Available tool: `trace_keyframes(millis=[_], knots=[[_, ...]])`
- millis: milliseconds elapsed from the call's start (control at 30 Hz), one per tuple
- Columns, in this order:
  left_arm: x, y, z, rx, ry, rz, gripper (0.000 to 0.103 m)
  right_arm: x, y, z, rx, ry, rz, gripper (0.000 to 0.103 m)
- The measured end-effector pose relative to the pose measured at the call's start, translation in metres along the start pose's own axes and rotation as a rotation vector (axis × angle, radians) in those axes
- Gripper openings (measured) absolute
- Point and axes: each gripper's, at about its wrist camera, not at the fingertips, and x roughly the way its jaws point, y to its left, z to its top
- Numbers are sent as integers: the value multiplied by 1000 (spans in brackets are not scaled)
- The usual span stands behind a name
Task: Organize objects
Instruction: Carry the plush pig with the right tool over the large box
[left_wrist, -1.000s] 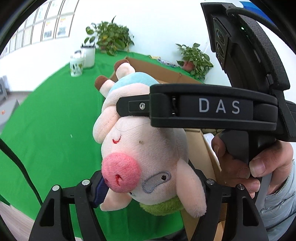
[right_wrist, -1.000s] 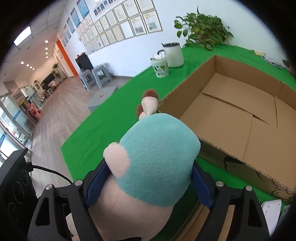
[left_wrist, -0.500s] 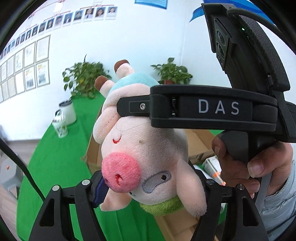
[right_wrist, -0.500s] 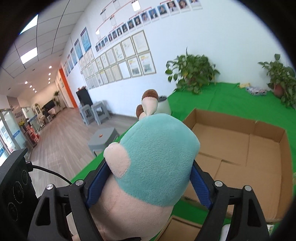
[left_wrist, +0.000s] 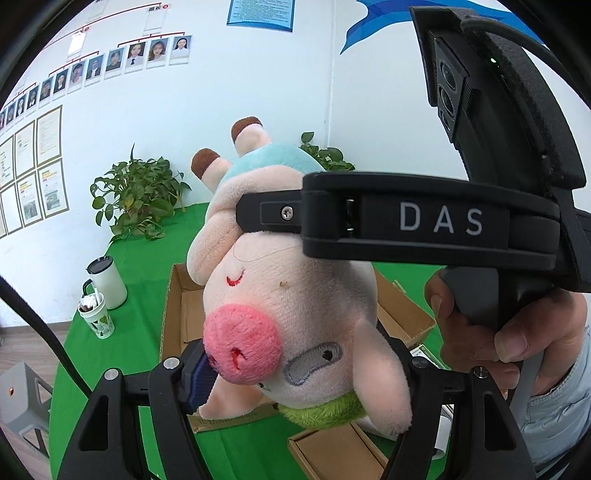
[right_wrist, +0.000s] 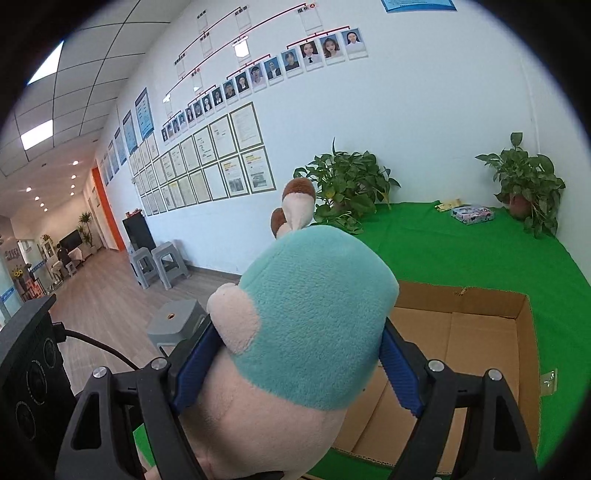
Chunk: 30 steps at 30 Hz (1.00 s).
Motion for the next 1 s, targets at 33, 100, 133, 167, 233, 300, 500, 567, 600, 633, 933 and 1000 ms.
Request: trace_keyframes(millis=[33, 100, 133, 167, 233, 300, 500, 567, 600, 633, 933, 1000], knots=[[-6, -9, -1, -1, 1, -3, 69, 3, -2, 2, 4, 2, -3, 82], [-9, -9, -3, -1, 1, -9, 69, 12, -3, 5, 9, 7, -10, 82], [-8, -5, -4, 0, 1, -10, 69, 12, -2, 5, 9, 8, -13, 82], [-6, -4, -4, 1, 2, -12, 69, 15, -3, 6, 10, 9, -15, 82], [11, 17, -4, 3, 7, -13, 69, 21, -5, 7, 12, 9, -16, 82], [22, 28, -6, -1, 13, -16, 69, 24, -10, 6, 16, 14, -18, 82], [59, 67, -21, -22, 51, -23, 69, 46, -17, 6, 35, 49, -13, 82], [74, 81, -28, -29, 64, -29, 69, 54, -19, 4, 41, 65, -15, 82], [80, 88, -31, -30, 69, -30, 69, 56, -19, 2, 41, 70, -16, 81], [88, 97, -34, -32, 75, -33, 69, 58, -21, 1, 43, 76, -15, 81], [140, 140, -60, -85, 157, -44, 69, 94, -36, -9, 88, 152, -2, 81], [154, 153, -68, -105, 184, -42, 69, 105, -39, -13, 97, 176, 11, 81]])
